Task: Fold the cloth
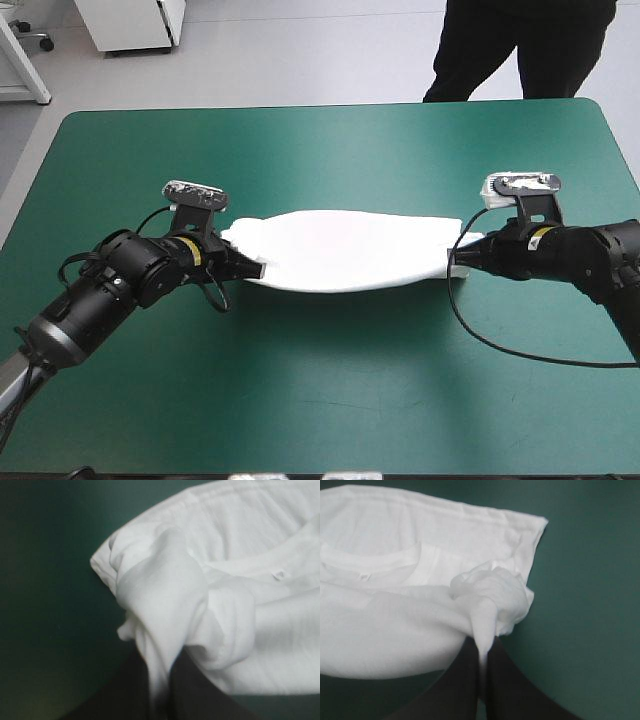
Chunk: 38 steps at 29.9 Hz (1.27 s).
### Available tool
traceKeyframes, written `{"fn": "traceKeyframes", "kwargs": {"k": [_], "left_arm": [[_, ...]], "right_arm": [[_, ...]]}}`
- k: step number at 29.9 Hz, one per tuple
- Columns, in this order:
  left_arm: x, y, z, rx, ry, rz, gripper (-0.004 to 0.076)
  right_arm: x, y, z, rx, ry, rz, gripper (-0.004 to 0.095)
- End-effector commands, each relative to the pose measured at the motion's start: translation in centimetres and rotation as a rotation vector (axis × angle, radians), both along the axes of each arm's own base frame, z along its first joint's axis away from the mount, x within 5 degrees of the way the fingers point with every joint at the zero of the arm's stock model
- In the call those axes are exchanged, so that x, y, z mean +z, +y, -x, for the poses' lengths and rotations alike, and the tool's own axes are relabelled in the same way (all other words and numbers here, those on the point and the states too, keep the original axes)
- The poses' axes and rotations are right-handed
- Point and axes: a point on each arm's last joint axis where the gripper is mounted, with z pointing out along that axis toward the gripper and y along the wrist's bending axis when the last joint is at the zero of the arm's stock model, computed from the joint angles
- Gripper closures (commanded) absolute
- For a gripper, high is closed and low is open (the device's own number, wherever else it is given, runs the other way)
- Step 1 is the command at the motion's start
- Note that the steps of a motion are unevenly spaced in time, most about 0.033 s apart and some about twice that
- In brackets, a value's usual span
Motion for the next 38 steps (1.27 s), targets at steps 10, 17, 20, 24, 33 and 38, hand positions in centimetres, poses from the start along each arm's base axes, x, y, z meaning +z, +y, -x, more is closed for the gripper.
{"fn": "traceKeyframes", "kwargs": {"k": [10,17,20,24,33,38], "left_arm": [[-0.8,-2.1,-5.9,0.016,-0.324,-0.052,0.0733],[-3.6,-3.7,-9.6,0.018,-0.345,-0.149,0.0733],[-4.8,-4.5,-10.9,0.026,-0.314,-0.144,0.0733],[-5.8,-5.0,-11.6,0.042,-0.285,-0.133,0.0732],[-6.0,-4.2,-11.3,0.075,-0.244,-0.224,0.0574],[-3.9,-3.0,-10.2,0.111,-0.255,-0.254,0.0334]], "right_arm": [[-0.2,1.0,-7.9,-0.051,-0.210,0.042,0.0925],[-2.8,2.0,-11.9,-0.048,-0.154,0.057,0.0925],[-4.0,2.2,-12.8,-0.046,-0.107,0.070,0.0924],[-5.4,2.4,-13.2,-0.020,-0.036,0.103,0.0848],[-4.8,2.1,-12.4,-0.009,0.030,0.132,0.0359],[-0.3,1.2,-10.9,-0.016,-0.100,0.174,0.0370]]}}
